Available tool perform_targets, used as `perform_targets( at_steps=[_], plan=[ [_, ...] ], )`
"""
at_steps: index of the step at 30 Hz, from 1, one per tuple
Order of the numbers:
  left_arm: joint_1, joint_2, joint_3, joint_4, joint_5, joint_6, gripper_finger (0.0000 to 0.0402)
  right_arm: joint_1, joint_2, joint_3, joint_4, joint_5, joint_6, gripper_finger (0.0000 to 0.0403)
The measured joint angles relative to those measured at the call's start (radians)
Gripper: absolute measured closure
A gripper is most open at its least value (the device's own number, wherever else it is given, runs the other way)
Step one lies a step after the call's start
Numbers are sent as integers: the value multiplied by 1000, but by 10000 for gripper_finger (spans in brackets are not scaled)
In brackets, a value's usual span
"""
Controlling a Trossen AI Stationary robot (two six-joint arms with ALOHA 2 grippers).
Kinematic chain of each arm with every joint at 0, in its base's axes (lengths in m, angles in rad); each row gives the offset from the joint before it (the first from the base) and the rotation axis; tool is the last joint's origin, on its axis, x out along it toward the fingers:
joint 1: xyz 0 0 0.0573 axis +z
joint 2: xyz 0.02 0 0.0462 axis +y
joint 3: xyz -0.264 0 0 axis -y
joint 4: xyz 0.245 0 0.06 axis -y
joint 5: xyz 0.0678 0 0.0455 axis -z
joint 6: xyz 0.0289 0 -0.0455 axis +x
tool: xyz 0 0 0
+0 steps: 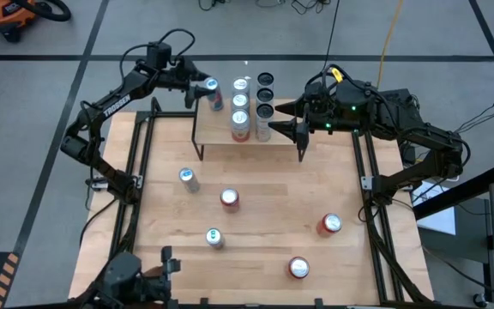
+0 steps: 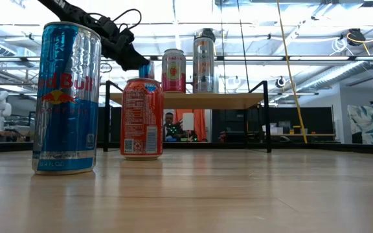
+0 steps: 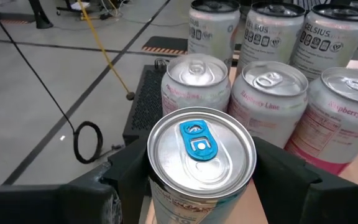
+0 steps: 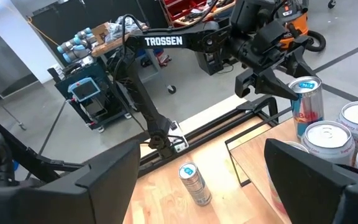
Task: Place canned beverage on shelf
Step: Put the top right blue soda can on the shelf
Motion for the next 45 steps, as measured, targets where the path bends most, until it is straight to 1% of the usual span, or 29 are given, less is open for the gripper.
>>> perform_targets(
  at_steps=[4, 13, 19, 22, 30, 37, 45],
  plan=[
    [2, 1, 1, -21, -9, 2, 163, 0, 0, 0, 0, 0, 0, 80],
    [-3, 0, 2, -15, -33, 18, 160, 0, 0, 0, 0, 0, 0, 80],
    [-11, 0, 2, -15, -58, 25, 120, 0, 0, 0, 0, 0, 0, 80],
    [-12, 0, 2, -15, -62, 27, 108, 0, 0, 0, 0, 0, 0, 80],
    [-12, 1, 2, -14, -67, 25, 105, 0, 0, 0, 0, 0, 0, 80],
    [-12, -6, 2, -15, -117, -1, 105, 0, 0, 0, 0, 0, 0, 80],
    [-14, -38, 2, -20, -129, -5, 105, 0, 0, 0, 0, 0, 0, 80]
  ],
)
